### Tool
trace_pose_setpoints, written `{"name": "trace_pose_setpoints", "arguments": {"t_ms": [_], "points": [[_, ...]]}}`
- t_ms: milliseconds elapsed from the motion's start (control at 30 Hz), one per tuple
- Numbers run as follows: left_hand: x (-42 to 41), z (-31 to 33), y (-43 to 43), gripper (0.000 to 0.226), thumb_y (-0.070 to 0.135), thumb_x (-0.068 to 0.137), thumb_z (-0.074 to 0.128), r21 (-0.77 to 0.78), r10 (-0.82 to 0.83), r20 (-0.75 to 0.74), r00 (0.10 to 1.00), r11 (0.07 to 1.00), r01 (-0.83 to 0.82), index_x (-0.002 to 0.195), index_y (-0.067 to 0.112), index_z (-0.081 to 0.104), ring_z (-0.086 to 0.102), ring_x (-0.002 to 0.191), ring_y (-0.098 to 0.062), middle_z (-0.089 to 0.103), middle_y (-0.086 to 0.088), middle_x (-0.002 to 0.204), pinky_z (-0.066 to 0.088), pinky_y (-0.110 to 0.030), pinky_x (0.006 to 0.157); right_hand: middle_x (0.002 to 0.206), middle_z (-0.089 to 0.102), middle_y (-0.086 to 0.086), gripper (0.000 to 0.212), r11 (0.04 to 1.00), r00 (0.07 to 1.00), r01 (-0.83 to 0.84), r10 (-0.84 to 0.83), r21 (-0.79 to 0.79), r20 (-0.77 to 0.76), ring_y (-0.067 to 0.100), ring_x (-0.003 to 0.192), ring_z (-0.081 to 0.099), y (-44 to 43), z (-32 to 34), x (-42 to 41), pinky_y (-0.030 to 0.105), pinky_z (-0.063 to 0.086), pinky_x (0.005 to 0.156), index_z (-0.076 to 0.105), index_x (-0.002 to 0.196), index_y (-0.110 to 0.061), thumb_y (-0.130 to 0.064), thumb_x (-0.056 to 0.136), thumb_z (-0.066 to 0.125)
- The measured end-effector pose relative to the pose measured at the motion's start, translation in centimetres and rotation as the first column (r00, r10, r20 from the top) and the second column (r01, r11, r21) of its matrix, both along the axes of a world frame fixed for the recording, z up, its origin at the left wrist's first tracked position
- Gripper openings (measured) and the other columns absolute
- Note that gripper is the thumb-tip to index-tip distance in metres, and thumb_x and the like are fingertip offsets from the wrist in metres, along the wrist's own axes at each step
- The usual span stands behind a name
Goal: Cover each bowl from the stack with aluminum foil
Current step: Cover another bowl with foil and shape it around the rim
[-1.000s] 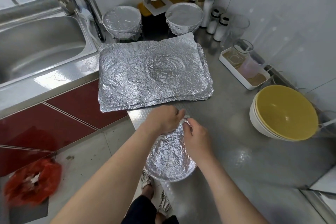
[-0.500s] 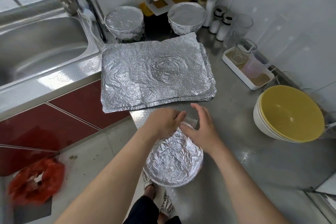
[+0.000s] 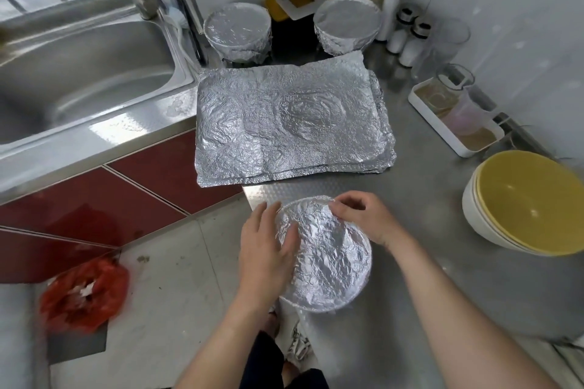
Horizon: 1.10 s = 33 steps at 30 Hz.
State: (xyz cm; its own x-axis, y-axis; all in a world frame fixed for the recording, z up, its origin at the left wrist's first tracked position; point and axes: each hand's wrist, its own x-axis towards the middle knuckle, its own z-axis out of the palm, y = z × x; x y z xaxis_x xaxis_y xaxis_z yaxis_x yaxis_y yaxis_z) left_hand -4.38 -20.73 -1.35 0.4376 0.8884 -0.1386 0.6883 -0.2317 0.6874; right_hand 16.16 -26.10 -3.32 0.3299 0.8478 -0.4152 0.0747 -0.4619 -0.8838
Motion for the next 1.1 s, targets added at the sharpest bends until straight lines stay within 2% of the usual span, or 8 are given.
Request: {"name": "trace_pose_setpoints", "arguments": {"t_ms": [100, 300, 433, 567, 700, 867, 1033, 1100], "points": [[0.6, 0.2, -0.2, 0.049, 0.034, 0.099, 0.052, -0.135, 0.093, 0.111, 0.989, 0.988, -0.077, 0.144, 0.017, 0.043, 0.042, 0.128, -0.007, 0.048, 0.003, 0.142, 0.034, -0.028, 0.107, 0.080, 0.067, -0.001, 0.015, 0.994, 0.994, 0.108, -0.108, 0.032, 0.001, 0.005, 0.071, 0.059, -0.3, 0.3, -0.8, 0.021, 0.047, 0.073, 0.070, 0.090, -0.012, -0.026, 0.084, 0.072], [2.1, 0.5, 0.1, 0.043, 0.031, 0.104, 0.042, -0.272, 0.250, 0.248, 0.936, 0.945, -0.180, 0.146, 0.021, 0.042, 0.047, 0.129, -0.015, 0.050, 0.004, 0.143, 0.038, -0.039, 0.111, 0.085, 0.067, 0.005, 0.013, 0.895, 0.899, 0.438, -0.438, 0.084, -0.028, 0.014, 0.075, 0.057, -0.8, 0.5, -1.5, 0.012, 0.047, 0.060, 0.070, 0.094, -0.012, -0.023, 0.088, 0.069], [3.5, 1.2, 0.0, 0.037, 0.022, 0.106, 0.037, -0.303, 0.392, 0.333, 0.858, 0.906, -0.297, 0.141, 0.019, 0.048, 0.044, 0.124, -0.005, 0.051, 0.008, 0.136, 0.034, -0.021, 0.106, 0.097, 0.069, 0.002, 0.027, 0.848, 0.829, 0.530, -0.516, 0.011, -0.213, 0.020, 0.093, 0.063, -1.2, 0.0, -1.9, 0.032, 0.051, 0.085, 0.065, 0.115, -0.007, -0.022, 0.092, 0.063], [3.8, 0.4, 0.2, 0.033, 0.015, 0.105, 0.037, -0.329, 0.480, 0.335, 0.811, 0.866, -0.377, 0.133, 0.018, 0.056, 0.058, 0.112, -0.023, 0.064, -0.002, 0.123, 0.046, -0.037, 0.102, 0.114, 0.069, 0.011, 0.027, 0.835, 0.787, 0.550, -0.509, 0.022, -0.349, 0.025, 0.106, 0.063, -1.8, 0.0, -2.1, 0.040, 0.049, 0.096, 0.062, 0.121, -0.008, -0.017, 0.097, 0.054], [4.0, 0.3, 0.0, 0.032, 0.013, 0.104, 0.040, -0.301, 0.503, 0.334, 0.797, 0.858, -0.416, 0.129, 0.016, 0.059, 0.059, 0.106, -0.021, 0.065, 0.000, 0.114, 0.044, -0.024, 0.091, 0.100, 0.072, 0.007, 0.016, 0.801, 0.806, 0.589, -0.572, 0.109, -0.152, 0.013, 0.095, 0.062, -1.7, -0.8, -3.1, 0.034, 0.048, 0.088, 0.069, 0.104, -0.022, -0.022, 0.098, 0.054], [4.4, 0.1, -0.1, 0.031, 0.016, 0.104, 0.041, -0.318, 0.539, 0.335, 0.773, 0.837, -0.446, 0.128, 0.019, 0.060, 0.061, 0.104, -0.023, 0.067, 0.000, 0.112, 0.048, -0.035, 0.093, 0.055, 0.047, -0.026, 0.028, 0.808, 0.817, 0.562, -0.575, 0.176, 0.031, -0.004, 0.059, 0.039, -1.5, -1.0, -3.9, 0.019, 0.035, 0.055, 0.054, 0.074, -0.031, -0.028, 0.101, 0.048], [4.2, -0.2, -0.1, 0.031, 0.017, 0.105, 0.039, -0.311, 0.555, 0.337, 0.760, 0.828, -0.467, 0.127, 0.020, 0.060, 0.061, 0.099, -0.020, 0.067, 0.000, 0.110, 0.047, -0.028, 0.085, 0.078, 0.059, -0.020, 0.027, 0.845, 0.849, 0.512, -0.525, 0.156, 0.061, -0.001, 0.072, 0.052, -1.6, -0.7, -3.6, 0.023, 0.045, 0.069, 0.067, 0.107, -0.013, -0.028, 0.102, 0.046], [4.4, -0.2, -0.3, 0.031, 0.017, 0.105, 0.039, -0.310, 0.559, 0.350, 0.752, 0.826, -0.470, 0.128, 0.020, 0.060, 0.062, 0.100, -0.025, 0.067, -0.002, 0.110, 0.049, -0.035, 0.088, 0.110, 0.064, -0.011, 0.038, 0.868, 0.874, 0.481, -0.485, 0.121, 0.005, 0.005, 0.101, 0.059, -1.9, -0.5, -3.2, 0.029, 0.048, 0.092, 0.056, 0.132, -0.012, -0.032, 0.102, 0.043]]}}
